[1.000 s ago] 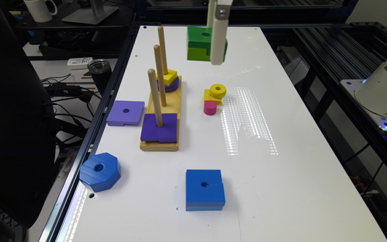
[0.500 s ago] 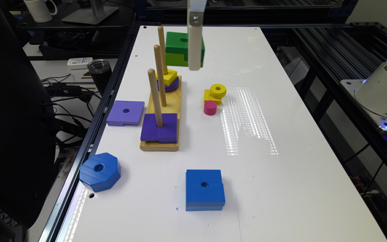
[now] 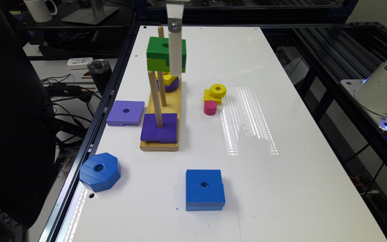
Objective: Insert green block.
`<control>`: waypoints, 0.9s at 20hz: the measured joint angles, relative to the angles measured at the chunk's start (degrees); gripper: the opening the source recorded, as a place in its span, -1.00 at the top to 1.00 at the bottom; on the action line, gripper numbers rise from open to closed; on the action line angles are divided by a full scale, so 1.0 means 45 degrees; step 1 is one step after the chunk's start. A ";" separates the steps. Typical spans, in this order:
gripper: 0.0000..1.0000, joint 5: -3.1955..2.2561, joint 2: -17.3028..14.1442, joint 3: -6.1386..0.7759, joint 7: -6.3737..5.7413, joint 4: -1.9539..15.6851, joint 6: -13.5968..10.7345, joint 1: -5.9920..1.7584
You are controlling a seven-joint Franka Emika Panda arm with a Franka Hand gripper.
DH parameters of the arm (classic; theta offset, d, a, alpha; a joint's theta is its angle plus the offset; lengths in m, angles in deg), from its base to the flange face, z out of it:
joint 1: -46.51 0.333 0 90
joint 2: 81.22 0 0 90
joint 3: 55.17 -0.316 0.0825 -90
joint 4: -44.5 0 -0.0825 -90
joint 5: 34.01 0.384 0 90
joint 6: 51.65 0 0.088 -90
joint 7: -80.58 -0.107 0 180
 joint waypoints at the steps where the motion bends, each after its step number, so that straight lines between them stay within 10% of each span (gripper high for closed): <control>1: 1.00 -0.0033 -0.0074 -0.0004 -0.0008 0.0075 -0.0001 0.0000; 18: 1.00 -0.0431 -0.0703 -0.0051 -0.0228 0.0695 -0.0010 0.0036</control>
